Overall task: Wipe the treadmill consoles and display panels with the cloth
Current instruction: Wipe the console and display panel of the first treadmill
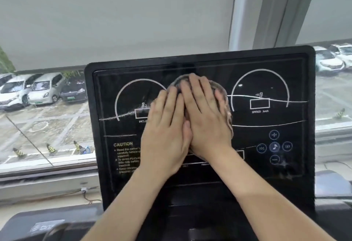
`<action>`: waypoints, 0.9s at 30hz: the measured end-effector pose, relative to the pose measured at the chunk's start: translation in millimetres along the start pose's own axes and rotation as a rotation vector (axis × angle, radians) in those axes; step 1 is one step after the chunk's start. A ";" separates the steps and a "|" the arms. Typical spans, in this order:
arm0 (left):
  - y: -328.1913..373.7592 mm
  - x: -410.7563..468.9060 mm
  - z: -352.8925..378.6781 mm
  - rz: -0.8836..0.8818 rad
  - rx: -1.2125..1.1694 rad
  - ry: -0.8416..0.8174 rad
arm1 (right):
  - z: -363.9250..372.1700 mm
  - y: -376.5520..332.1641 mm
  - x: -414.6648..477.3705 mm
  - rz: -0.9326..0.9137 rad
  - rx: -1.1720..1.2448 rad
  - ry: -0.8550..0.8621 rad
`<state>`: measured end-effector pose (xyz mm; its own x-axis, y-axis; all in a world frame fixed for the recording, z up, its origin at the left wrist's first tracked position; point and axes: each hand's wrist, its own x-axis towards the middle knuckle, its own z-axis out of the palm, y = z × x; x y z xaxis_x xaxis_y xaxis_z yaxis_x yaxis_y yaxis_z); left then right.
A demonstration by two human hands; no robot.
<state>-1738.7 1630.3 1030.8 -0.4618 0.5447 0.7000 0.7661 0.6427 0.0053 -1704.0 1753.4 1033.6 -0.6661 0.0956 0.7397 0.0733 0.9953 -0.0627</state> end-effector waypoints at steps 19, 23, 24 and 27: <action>-22.7 29.9 -25.5 -0.254 0.071 0.074 | -9.1 -15.9 84.0 -0.343 0.012 -0.091; 15.8 85.8 -12.5 -0.121 0.090 0.100 | -39.1 39.9 89.6 -0.104 -0.031 -0.086; 28.5 101.3 -7.6 -0.103 0.065 0.094 | -48.1 56.0 91.2 -0.056 -0.087 -0.065; 58.4 140.8 -7.5 -0.096 -0.004 0.043 | -70.6 94.3 107.6 0.020 -0.218 -0.138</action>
<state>-1755.6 1740.5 1134.9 -0.5139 0.4571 0.7259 0.7211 0.6886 0.0769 -1716.4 1856.7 1154.6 -0.7566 0.1310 0.6407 0.2362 0.9683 0.0808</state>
